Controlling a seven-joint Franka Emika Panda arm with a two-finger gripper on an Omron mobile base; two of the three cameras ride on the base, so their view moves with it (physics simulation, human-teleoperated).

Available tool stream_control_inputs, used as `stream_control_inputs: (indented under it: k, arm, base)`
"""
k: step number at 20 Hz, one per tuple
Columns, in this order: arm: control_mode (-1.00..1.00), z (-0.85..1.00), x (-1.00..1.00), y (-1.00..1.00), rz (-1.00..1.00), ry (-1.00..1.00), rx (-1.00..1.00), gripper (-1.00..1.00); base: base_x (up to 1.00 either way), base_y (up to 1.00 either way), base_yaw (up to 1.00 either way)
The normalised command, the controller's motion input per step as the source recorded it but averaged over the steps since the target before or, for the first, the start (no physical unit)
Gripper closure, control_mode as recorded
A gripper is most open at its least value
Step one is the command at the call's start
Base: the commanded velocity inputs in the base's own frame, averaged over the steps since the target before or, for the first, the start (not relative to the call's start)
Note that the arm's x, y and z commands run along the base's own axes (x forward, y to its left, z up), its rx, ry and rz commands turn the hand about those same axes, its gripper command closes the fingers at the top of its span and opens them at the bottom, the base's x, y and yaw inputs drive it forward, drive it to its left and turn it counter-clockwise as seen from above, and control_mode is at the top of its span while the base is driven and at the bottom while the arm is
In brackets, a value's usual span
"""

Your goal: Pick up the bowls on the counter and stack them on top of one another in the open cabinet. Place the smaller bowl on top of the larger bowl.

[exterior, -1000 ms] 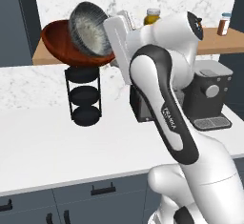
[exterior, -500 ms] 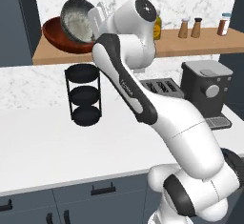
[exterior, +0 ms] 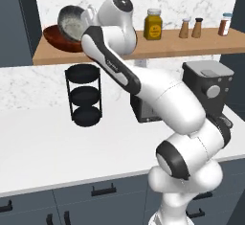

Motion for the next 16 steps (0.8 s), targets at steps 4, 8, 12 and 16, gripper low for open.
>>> stream_control_inputs:
  k: [4,8,12,16]
  arm:
    - [-1.0,-0.09,0.68,0.54,-0.02,0.06,0.0,1.0]
    - [-1.0,0.0,0.84,0.34,-0.03,0.0,-0.01,-1.0]
    - [-1.0,-0.01,0.73,0.04,-0.01,0.0,-0.01,-1.0]
    - [-1.0,0.0,-0.04,-0.03,0.0,-0.01,0.0,-1.0]
  base:
    - [0.0,0.0,0.0]
    - [0.0,0.0,0.0]
    - [0.0,0.0,0.0]
    - [0.0,0.0,0.0]
